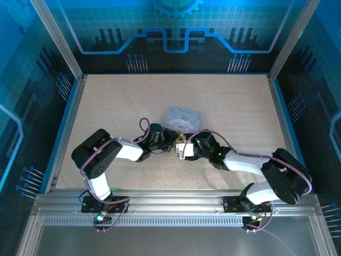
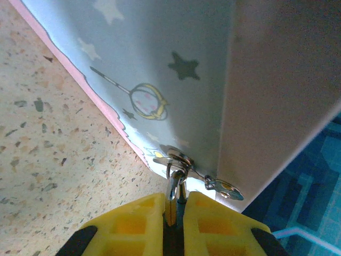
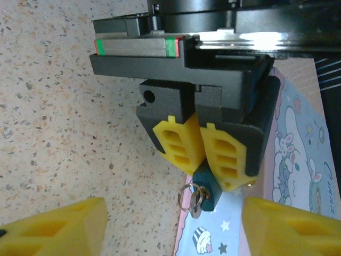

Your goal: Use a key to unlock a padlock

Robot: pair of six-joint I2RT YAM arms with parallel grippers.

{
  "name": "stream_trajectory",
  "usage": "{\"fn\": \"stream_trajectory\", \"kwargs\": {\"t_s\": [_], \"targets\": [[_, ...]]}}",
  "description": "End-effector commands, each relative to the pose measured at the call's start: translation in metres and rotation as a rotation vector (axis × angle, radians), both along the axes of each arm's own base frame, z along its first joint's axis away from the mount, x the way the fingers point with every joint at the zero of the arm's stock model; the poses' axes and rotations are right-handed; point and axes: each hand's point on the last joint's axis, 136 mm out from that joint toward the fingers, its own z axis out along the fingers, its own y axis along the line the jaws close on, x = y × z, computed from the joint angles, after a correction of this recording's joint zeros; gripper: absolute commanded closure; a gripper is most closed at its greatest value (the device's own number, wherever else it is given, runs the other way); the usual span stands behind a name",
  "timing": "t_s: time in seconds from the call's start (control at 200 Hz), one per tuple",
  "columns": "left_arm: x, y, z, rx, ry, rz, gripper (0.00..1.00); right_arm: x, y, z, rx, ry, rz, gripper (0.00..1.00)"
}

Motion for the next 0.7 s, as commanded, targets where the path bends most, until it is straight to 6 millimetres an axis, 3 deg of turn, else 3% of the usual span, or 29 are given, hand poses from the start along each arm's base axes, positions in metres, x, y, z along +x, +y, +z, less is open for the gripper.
{"fn": "stream_trajectory", "kwargs": {"t_s": [0.0, 0.185, 0.695], "targets": [[0.005, -0.010, 0.019, -0.055, -0.046, -0.015, 1.00, 0.012, 0.009, 0.013, 0.045, -0.021, -0.007, 0.39], [0.005, -0.010, 0.019, -0.058, -0.044, -0.014, 1.00, 0.017, 0.008, 0.010, 0.033, -0.014, -0.025, 0.53], [0.005, -0.011, 0.021, -0.064, -0.049, -0.018, 1.00, 0.023, 0.006, 0.003, 0.016, -0.001, -0.062, 0.74]]}}
